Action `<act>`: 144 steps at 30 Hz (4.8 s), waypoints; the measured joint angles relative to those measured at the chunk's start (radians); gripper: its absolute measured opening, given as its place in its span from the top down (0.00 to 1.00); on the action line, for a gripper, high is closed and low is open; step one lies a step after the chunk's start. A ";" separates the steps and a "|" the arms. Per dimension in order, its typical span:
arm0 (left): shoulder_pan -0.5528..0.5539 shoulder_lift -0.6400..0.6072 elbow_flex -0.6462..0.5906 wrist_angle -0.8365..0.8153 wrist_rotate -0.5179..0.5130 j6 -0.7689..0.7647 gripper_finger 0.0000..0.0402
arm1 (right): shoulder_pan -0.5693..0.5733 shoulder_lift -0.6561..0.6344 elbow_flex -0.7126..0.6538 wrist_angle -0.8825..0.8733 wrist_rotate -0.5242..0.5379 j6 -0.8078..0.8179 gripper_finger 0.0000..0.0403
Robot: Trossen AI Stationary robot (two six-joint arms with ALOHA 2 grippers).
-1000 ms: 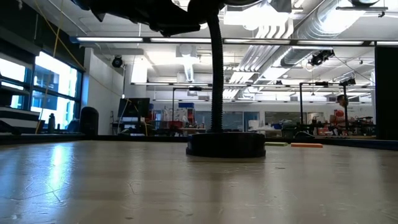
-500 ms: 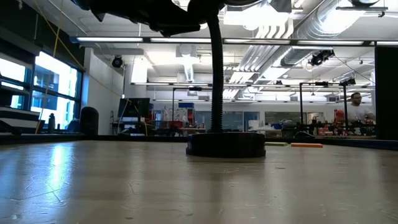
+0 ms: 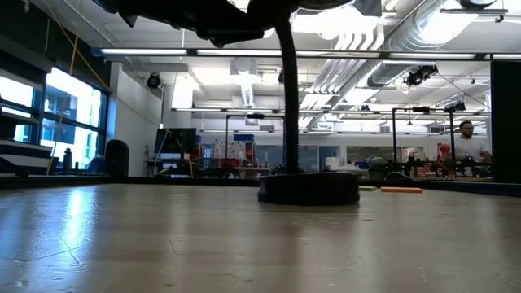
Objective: Screw lightbulb
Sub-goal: Insert the white lightbulb into the black lamp
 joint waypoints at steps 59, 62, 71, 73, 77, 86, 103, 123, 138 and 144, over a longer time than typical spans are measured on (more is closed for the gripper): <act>-0.011 -0.003 0.004 0.073 0.072 0.065 0.62 | 0.050 -0.010 0.001 -0.179 0.183 -0.083 0.25; -0.015 -0.003 0.004 0.074 0.071 0.064 0.62 | 0.032 -0.010 0.001 -0.158 0.150 0.114 0.25; -0.044 -0.003 0.003 0.072 0.068 0.064 0.62 | 0.036 -0.021 0.001 -0.140 0.156 0.789 0.25; -0.046 -0.003 0.003 0.072 0.068 0.064 0.62 | 0.043 -0.023 0.001 -0.140 0.166 0.823 0.25; -0.048 -0.003 0.003 0.071 0.062 0.071 0.62 | 0.073 -0.030 0.000 -0.140 0.220 0.811 0.25; -0.053 -0.003 0.003 0.066 0.056 0.073 0.62 | 0.127 -0.078 0.000 -0.186 0.243 0.601 0.25; 0.004 0.058 0.002 0.094 0.007 0.082 0.62 | 0.111 -0.081 0.000 -0.306 0.153 -0.507 0.25; -0.010 0.085 0.003 0.260 0.008 0.063 0.62 | 0.007 -0.080 0.000 -0.144 0.067 0.361 0.25; -0.011 0.086 0.003 0.083 -0.168 -0.024 0.62 | 0.158 -0.136 0.000 -0.172 0.144 0.352 0.25; -0.006 0.151 0.003 0.102 -0.160 0.019 0.62 | 0.168 -0.132 0.000 -0.224 0.152 0.028 0.25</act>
